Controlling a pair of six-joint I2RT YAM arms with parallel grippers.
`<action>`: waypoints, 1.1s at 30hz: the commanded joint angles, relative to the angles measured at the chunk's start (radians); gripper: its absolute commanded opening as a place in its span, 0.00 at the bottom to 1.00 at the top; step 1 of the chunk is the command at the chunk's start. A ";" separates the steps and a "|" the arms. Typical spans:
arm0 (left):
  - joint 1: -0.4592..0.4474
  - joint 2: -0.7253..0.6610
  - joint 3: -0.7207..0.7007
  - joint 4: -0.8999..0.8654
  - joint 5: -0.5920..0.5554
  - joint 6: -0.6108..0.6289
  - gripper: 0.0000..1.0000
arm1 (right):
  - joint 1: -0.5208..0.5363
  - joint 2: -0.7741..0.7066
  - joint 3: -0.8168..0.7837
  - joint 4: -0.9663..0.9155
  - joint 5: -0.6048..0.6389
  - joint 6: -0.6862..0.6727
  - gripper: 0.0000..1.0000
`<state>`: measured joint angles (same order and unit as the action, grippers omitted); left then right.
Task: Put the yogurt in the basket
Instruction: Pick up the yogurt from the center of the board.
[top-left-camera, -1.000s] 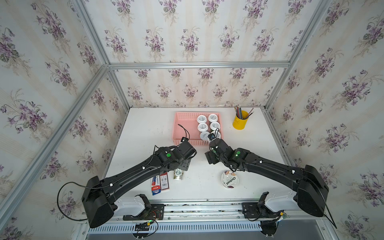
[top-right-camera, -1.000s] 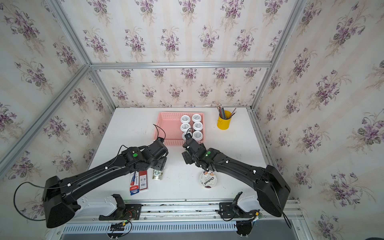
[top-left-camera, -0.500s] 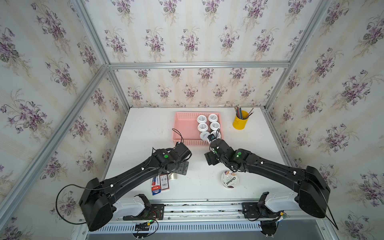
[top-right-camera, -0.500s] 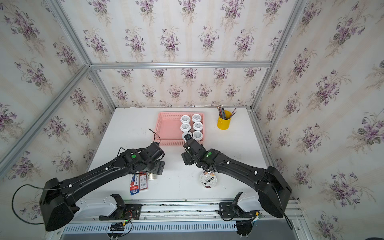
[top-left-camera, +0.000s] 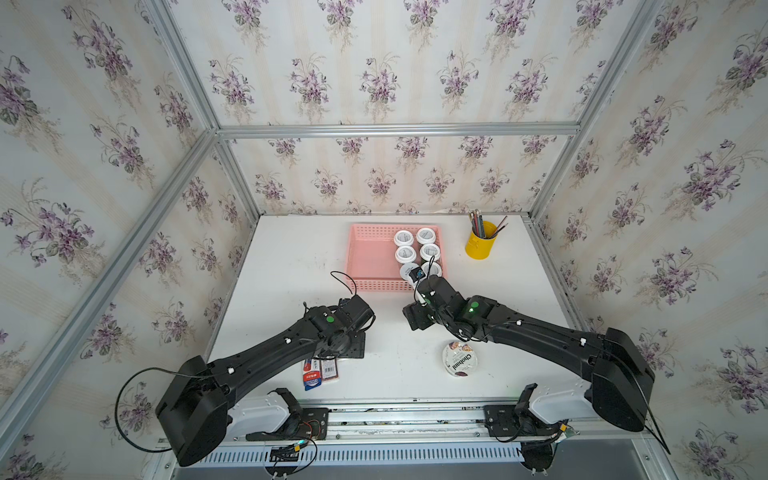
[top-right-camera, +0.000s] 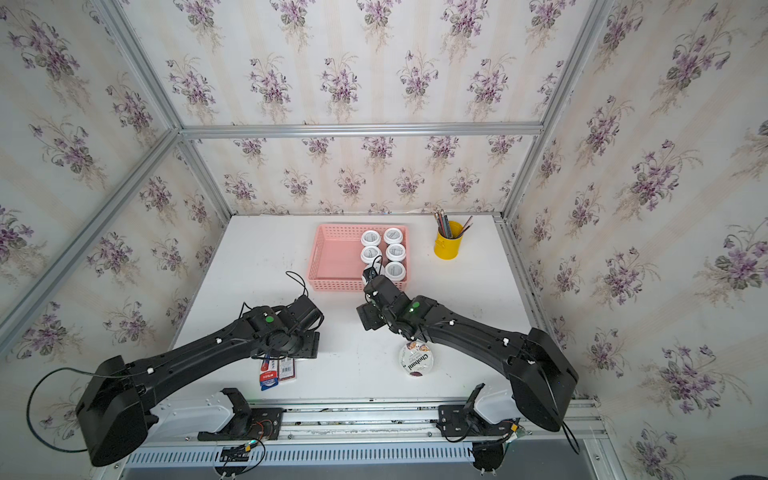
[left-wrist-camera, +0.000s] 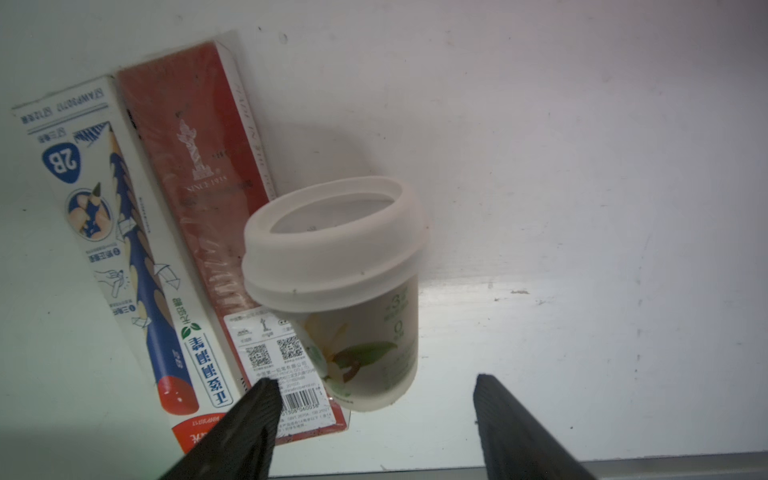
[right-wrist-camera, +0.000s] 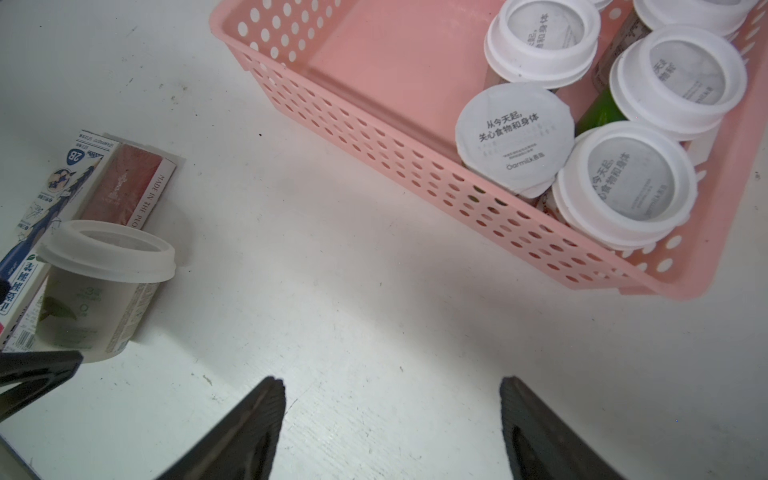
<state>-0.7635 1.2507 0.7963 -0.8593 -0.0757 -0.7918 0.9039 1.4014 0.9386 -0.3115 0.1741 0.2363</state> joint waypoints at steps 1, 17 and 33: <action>0.013 0.014 -0.012 0.024 -0.026 -0.004 0.74 | 0.001 -0.011 -0.005 0.005 -0.008 0.005 0.85; 0.045 0.058 -0.059 0.149 -0.061 0.042 0.65 | 0.002 -0.024 0.007 -0.020 -0.011 0.019 0.85; 0.053 0.039 -0.098 0.228 -0.051 0.088 0.64 | 0.003 0.005 0.067 -0.068 -0.006 0.024 0.85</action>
<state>-0.7128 1.3079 0.6888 -0.6403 -0.1188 -0.7319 0.9051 1.4033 0.9916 -0.3614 0.1646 0.2550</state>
